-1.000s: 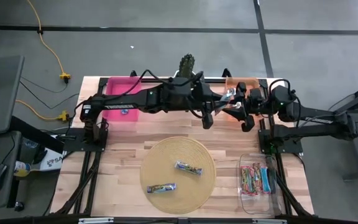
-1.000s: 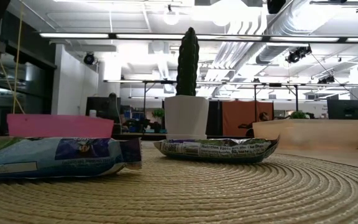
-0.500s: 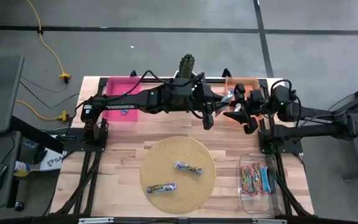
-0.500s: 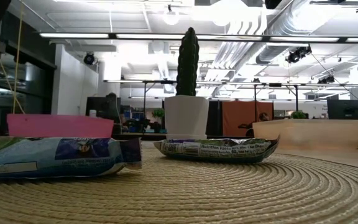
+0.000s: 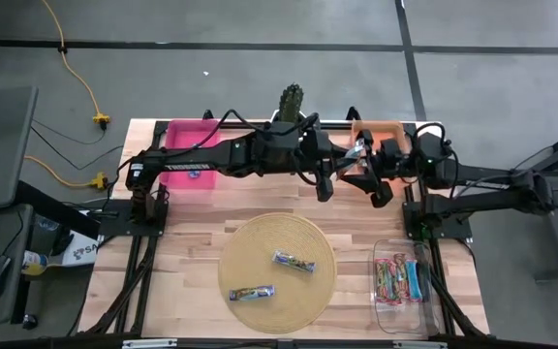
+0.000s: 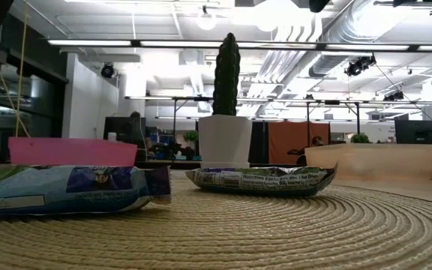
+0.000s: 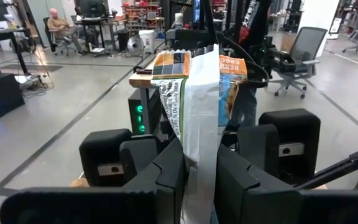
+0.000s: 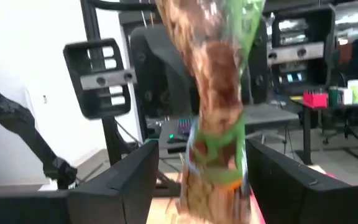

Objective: Pick and place Granola Bars by type
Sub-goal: Put the yellow granola bar into the orange bin

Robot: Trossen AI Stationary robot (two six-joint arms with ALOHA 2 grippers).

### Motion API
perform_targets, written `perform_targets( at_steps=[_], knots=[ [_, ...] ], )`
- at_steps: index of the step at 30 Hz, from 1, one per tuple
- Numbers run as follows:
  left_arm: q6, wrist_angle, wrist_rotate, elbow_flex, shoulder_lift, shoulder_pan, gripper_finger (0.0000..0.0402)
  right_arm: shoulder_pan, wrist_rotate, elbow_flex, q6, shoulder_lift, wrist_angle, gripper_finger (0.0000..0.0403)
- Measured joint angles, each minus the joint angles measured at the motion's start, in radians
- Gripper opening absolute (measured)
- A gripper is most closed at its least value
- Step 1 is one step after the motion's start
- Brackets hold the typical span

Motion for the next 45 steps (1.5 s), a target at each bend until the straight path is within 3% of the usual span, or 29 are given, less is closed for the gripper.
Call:
perform_targets(
  at_steps=[11,29,45],
  knots=[
    [0.000,-0.002,-0.005,0.000,0.000,0.000,0.0056,0.000,0.008,0.000,0.000,0.047,0.036,0.0213],
    [0.000,-0.007,-0.007,0.000,0.000,0.000,0.0056,-0.002,0.007,0.000,-0.019,0.047,0.048,0.0079],
    [0.054,-0.014,0.015,0.000,0.000,-0.001,0.0056,-0.002,0.005,0.000,-0.020,0.047,0.037,0.0073]
  ],
)
